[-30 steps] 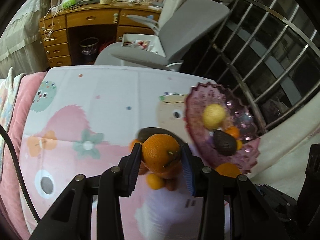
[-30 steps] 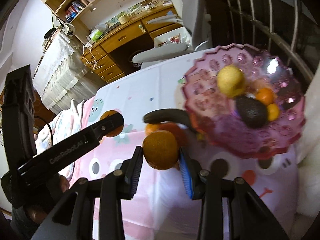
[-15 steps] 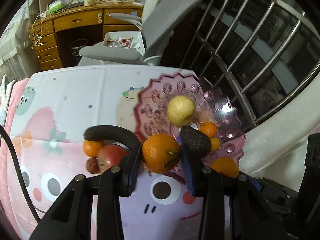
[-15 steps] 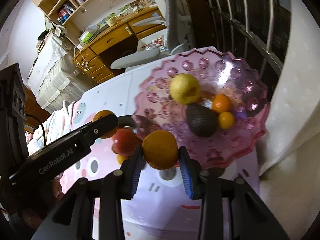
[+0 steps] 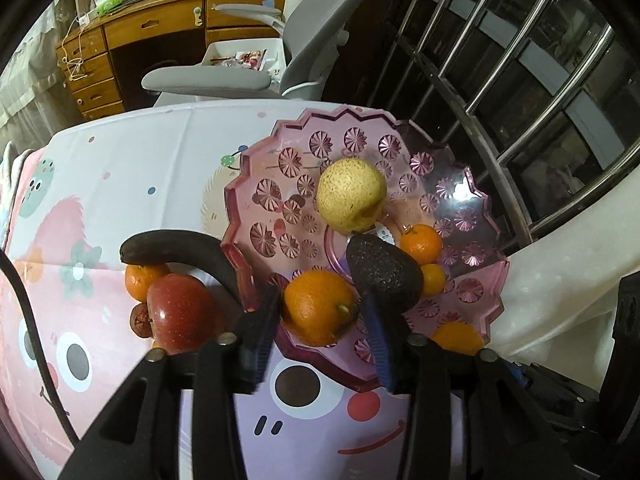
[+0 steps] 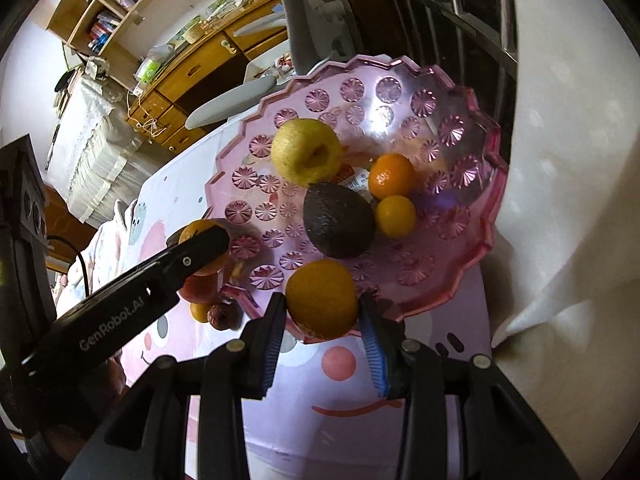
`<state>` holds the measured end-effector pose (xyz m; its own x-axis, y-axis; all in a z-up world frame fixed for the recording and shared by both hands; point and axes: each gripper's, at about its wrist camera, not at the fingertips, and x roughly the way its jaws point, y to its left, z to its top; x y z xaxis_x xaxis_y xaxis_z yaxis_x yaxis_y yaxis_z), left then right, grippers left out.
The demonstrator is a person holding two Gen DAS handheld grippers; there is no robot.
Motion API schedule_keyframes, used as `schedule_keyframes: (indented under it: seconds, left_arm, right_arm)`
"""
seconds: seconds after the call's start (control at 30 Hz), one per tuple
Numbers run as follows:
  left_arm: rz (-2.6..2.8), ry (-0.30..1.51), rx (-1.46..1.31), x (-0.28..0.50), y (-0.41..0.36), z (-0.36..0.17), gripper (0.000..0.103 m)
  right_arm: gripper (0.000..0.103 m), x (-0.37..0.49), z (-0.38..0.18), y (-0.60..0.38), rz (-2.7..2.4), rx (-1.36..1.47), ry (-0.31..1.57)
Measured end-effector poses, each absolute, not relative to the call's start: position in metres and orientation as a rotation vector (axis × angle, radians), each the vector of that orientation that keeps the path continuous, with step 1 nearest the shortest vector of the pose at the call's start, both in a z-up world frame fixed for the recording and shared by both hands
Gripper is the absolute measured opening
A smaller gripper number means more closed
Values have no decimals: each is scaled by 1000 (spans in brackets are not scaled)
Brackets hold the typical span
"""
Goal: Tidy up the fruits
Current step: 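Place both oranges into the pink bowl and open both grippers, then move both grippers back toward the red apple and banana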
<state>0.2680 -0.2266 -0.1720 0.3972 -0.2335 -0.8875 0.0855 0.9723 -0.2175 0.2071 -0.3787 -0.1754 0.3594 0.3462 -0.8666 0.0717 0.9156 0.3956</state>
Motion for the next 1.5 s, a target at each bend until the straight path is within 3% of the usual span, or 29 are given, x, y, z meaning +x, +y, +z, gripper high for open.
schedule_keyframes:
  seconds: [0.47, 1.17, 1.33, 1.5]
  left_arm:
    - [-148, 1166, -183, 256, -204, -170, 54]
    - [-113, 1228, -187, 245, -97, -183, 54]
    - [-141, 1230, -175, 248, -78, -191, 63]
    - [-187, 1233, -187, 255, -64, -197, 75]
  right_arm:
    - [43, 199, -171, -385, 165, 468, 1189]
    - [43, 166, -169, -320, 183, 501, 1133]
    - [44, 167, -177, -292, 224, 503, 1131]
    - [53, 169, -191, -263, 260, 479, 1130]
